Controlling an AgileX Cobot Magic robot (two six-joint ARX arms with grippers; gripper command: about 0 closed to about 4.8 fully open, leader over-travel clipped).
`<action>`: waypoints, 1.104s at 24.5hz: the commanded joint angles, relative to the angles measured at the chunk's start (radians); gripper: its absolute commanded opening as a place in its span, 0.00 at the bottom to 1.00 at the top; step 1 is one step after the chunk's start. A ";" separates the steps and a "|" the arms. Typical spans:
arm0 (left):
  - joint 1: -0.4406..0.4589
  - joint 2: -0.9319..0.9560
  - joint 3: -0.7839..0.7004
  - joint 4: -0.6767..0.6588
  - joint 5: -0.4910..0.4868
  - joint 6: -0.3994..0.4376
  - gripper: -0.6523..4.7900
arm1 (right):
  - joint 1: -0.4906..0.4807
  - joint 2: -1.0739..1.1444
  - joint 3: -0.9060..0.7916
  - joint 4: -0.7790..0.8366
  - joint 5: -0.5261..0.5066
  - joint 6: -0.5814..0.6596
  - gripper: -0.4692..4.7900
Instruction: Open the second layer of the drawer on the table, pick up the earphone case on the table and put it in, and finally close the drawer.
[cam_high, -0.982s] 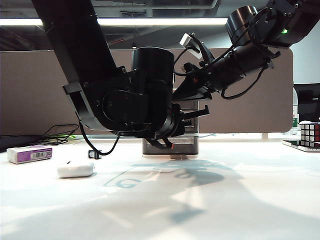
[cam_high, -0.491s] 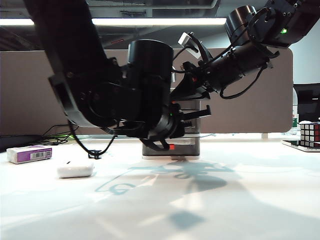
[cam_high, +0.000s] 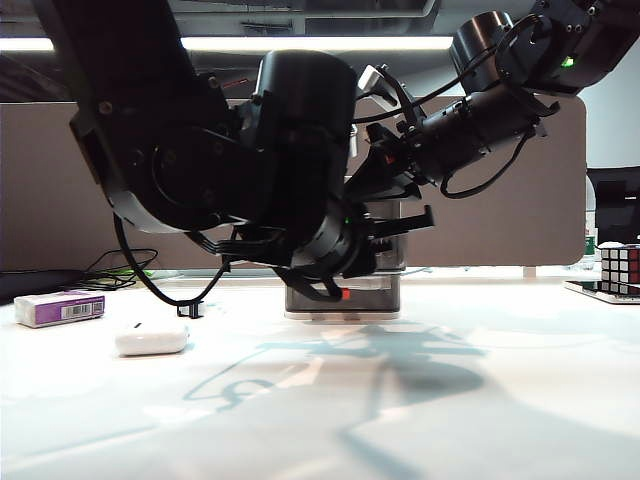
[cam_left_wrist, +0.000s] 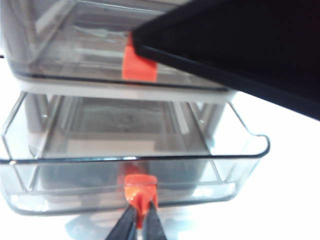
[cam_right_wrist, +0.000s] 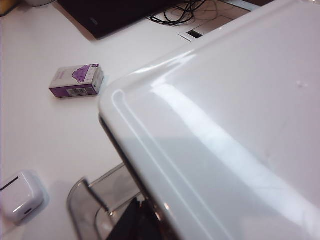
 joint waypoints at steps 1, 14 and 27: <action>-0.037 -0.009 -0.006 -0.068 -0.008 -0.002 0.11 | 0.000 -0.005 0.006 0.018 0.012 0.005 0.08; -0.060 -0.072 -0.095 -0.135 -0.026 -0.087 0.11 | 0.000 -0.006 0.006 0.017 0.011 0.005 0.08; -0.081 -0.306 -0.351 -0.156 -0.020 -0.013 0.34 | 0.000 -0.006 0.006 0.017 0.008 0.005 0.08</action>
